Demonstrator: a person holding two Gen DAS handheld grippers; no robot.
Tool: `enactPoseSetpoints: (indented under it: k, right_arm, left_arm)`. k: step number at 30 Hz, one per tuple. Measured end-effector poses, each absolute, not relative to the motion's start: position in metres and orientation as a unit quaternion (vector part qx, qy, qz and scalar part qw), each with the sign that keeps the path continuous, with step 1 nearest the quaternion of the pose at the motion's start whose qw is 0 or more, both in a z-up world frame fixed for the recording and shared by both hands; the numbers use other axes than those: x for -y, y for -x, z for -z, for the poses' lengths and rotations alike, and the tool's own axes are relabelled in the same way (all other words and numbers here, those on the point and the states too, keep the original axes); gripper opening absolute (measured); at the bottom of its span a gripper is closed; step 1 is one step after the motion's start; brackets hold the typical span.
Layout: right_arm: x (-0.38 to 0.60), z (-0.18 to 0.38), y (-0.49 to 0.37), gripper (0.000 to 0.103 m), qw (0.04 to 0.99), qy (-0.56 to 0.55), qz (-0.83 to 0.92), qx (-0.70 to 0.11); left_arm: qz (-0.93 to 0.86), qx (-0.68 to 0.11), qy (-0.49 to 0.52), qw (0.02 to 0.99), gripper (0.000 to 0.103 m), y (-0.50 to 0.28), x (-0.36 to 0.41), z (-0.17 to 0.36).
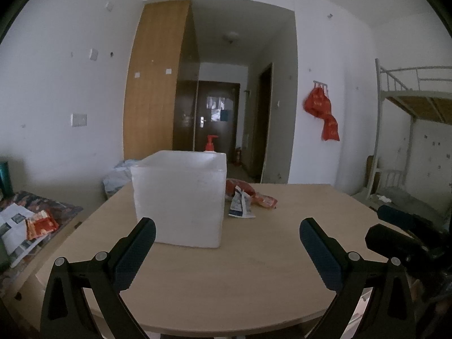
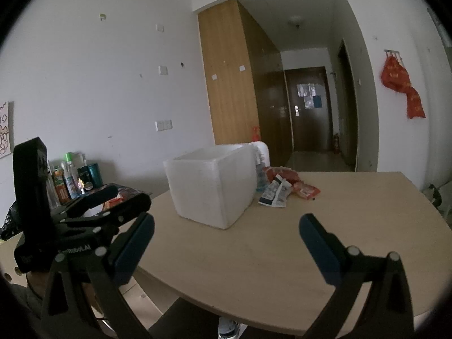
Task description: Organize soft objects
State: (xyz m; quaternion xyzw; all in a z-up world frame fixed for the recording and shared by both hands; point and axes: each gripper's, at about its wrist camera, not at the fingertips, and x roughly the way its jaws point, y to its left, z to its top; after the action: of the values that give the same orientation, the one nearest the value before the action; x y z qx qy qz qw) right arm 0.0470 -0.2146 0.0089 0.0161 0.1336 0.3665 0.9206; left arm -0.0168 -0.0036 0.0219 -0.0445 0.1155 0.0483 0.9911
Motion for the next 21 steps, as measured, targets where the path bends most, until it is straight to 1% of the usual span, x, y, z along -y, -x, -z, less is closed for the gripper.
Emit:
enactPoseSetpoints:
  k: [21]
  right_arm:
    - [0.2163,-0.0051,-0.0529,0.103,0.918,-0.020,-0.371,-0.140]
  left_arm:
    - [-0.058,-0.121,0.045,0.990,0.102,0.0158,0.0025,-0.0186]
